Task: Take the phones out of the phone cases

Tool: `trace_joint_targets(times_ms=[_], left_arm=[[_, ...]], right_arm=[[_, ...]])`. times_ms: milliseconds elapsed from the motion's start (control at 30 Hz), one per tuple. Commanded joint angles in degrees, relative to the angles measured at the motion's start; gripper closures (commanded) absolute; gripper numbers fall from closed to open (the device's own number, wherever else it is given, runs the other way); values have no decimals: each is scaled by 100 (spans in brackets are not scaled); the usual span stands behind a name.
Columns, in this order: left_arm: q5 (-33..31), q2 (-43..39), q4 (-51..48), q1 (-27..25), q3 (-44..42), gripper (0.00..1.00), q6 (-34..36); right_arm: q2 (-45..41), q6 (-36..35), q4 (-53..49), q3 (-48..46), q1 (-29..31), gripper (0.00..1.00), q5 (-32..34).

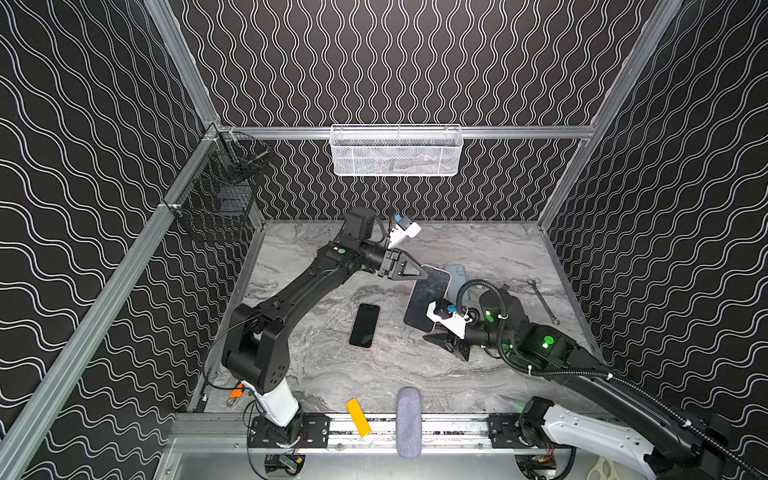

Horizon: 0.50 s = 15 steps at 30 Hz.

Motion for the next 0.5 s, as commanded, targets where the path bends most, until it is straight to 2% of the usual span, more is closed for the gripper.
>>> trace_joint_targets(times_ms=[0,267,467], left_arm=[[-311,-129,300,48,-73,100,-93],[-359,-300,499,74,-126,100,-308],[-513,-425,666,149,-152,100,-537]], right_arm=[[6,272,555,136,-310,64,-1054],[304,364,302,356,-551,71,-1812],[592,220,47,536,-559,68,-2167]])
